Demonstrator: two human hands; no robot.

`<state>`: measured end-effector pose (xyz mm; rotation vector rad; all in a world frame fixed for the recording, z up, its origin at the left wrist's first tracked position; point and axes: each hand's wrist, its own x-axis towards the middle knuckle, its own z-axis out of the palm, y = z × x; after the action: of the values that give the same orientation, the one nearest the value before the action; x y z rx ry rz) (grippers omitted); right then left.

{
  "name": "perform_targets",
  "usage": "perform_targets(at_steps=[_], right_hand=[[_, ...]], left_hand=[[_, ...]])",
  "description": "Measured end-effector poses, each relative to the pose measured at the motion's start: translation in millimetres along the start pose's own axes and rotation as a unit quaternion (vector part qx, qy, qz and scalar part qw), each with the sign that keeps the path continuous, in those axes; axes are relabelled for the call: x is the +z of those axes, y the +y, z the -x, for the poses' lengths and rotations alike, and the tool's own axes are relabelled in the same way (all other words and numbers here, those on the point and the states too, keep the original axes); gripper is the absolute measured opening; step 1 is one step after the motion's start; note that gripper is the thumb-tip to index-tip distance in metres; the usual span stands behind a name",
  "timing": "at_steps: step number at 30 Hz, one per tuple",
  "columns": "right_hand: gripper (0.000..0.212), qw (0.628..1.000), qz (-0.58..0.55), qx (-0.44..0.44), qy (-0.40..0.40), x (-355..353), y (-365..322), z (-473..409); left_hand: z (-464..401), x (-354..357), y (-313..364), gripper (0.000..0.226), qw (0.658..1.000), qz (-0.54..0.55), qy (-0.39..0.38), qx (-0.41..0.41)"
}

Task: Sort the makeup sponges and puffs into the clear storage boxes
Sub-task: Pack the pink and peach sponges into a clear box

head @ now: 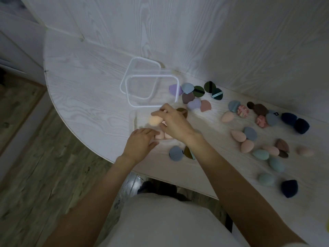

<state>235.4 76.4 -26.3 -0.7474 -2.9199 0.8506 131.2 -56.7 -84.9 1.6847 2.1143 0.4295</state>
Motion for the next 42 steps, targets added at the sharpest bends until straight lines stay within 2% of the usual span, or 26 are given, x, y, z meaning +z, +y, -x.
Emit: perform_targets(at_steps=[3,7,12,16,20,23,25,27,29,31,35,38,40,42], right_hand=[[0.04,0.986,0.147,-0.028,-0.07,13.6,1.7,-15.8],[0.028,0.967,0.246,-0.032,-0.059,26.2,6.0,-22.1],[0.026,0.969,0.239,-0.038,-0.044,25.7,18.2,-14.2],[0.03,0.972,0.222,-0.02,-0.072,24.2,20.4,-11.5],[0.032,0.981,0.188,0.002,-0.051,26.8,19.4,-7.8],[0.037,0.992,0.121,0.017,-0.019,27.0,19.3,1.8],[0.039,0.997,0.068,0.016,0.017,20.0,20.4,15.6],[0.032,0.994,0.025,0.027,0.107,8.1,27.7,36.8],[0.024,0.978,0.01,0.069,0.195,-6.9,48.7,63.9],[0.024,0.965,0.021,0.139,0.221,-17.1,82.3,86.0],[0.042,0.944,0.065,0.244,0.212,-23.5,146.4,100.1],[0.056,0.94,0.101,0.29,0.15,-28.2,167.8,96.9],[0.057,0.942,0.093,0.302,0.111,-29.7,177.5,94.2],[0.049,0.943,0.078,0.303,0.109,-31.3,182.6,92.8]], left_hand=[[1.0,0.2,0.6,0.033,1.0,-0.003,-0.001,0.002],[1.5,0.6,0.1,0.034,1.0,-0.006,-0.002,0.002],[2.1,0.8,0.5,0.034,1.0,-0.017,0.002,-0.001],[2.8,1.5,0.2,0.036,1.0,-0.019,0.0,0.004],[3.8,2.6,0.3,0.056,1.0,-0.008,-0.006,-0.006],[3.5,2.4,0.8,0.069,0.999,-0.015,-0.032,0.006],[2.1,1.4,2.2,0.071,0.999,-0.022,-0.042,0.016],[-0.5,-0.1,0.9,0.066,0.998,-0.014,-0.052,0.013],[-2.6,0.1,0.1,0.064,0.999,-0.001,-0.051,0.01],[-4.4,1.2,2.2,0.063,0.999,0.017,-0.05,0.007],[-11.8,7.2,10.6,0.067,0.998,0.031,-0.059,0.0],[-17.4,10.8,16.3,0.073,0.997,0.027,-0.065,-0.002],[-20.1,11.0,19.8,0.077,0.997,0.024,-0.072,-0.005],[-22.9,10.0,21.4,0.079,0.997,0.025,-0.073,-0.011]])
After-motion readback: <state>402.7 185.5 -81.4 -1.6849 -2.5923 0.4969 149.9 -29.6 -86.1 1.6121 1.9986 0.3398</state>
